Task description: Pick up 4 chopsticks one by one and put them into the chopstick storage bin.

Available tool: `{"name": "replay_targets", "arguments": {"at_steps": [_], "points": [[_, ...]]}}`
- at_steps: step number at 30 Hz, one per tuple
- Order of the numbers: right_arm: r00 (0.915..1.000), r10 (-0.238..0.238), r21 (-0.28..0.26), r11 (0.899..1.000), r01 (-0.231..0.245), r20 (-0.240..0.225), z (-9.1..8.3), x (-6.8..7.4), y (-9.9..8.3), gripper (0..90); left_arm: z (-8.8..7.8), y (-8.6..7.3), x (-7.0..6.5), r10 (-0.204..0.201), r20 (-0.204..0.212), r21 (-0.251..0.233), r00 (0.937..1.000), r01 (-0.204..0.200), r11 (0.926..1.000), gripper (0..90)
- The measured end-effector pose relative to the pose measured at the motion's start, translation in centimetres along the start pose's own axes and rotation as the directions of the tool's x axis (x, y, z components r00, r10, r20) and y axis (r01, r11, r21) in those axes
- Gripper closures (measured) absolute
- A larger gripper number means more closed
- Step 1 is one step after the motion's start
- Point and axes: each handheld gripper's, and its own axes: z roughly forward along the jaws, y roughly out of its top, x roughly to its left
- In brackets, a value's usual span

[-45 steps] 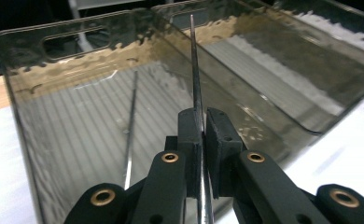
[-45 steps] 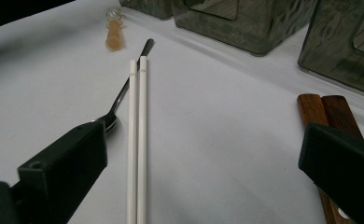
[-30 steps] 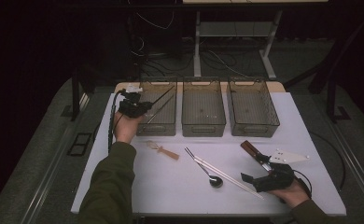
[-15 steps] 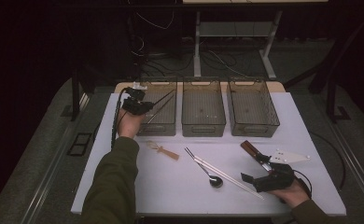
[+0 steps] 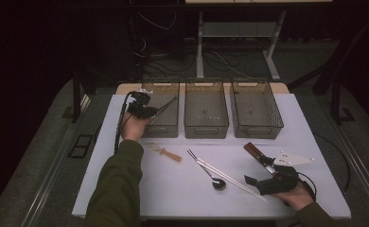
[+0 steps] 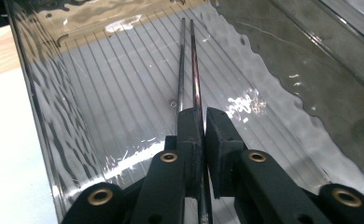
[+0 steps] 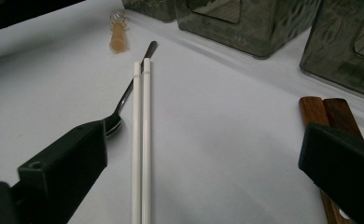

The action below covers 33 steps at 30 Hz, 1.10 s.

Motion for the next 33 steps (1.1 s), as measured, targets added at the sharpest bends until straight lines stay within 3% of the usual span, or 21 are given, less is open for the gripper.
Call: {"name": "replay_targets", "arguments": {"at_steps": [3, 8, 15, 19, 22, 25, 33], "points": [[1.0000, 0.001, 0.000, 1.000, -0.001, 0.000, 0.0, 0.0, 0.0, 1.3, -0.2, 0.0, 0.1, -0.004, -0.008, -0.025, 1.0000, 0.004, 0.9997, 72.2], [1.0000, 0.000, 0.001, 1.000, 0.000, -0.001, 0.0, 0.0, 0.0, 1.3, -0.9, 0.1, 0.1, -0.007, 0.024, -0.080, 0.9997, 0.009, 0.9967, 65.1], [1.0000, 0.003, 0.002, 1.000, -0.003, -0.001, 0.1, 0.0, 0.1, 1.3, -1.9, -0.3, -0.5, 0.007, 0.116, -0.135, 0.9932, 0.009, 0.9908, 56.4], [1.0000, 0.001, 0.000, 1.000, -0.001, 0.002, 0.1, -0.1, 0.1, 1.3, -2.6, -0.7, -1.0, 0.027, 0.135, -0.167, 0.9905, -0.004, 0.9860, 54.2], [1.0000, 0.001, -0.002, 1.000, -0.001, 0.001, 0.0, -0.1, 0.1, 1.3, -3.2, -1.0, -1.5, 0.032, 0.168, -0.189, 0.9853, 0.000, 0.9821, 51.9], [1.0000, 0.004, -0.003, 1.000, -0.004, 0.001, 0.0, 0.0, 0.1, 1.3, -3.9, -1.3, -2.4, 0.072, 0.183, -0.195, 0.9805, -0.036, 0.9801, 48.3], [1.0000, -0.003, 0.002, 1.000, 0.003, -0.002, 0.0, 0.2, 0.0, 1.3, -5.3, -3.0, -5.0, 0.134, 0.249, -0.251, 0.9593, -0.070, 0.9656, 39.2]]}}
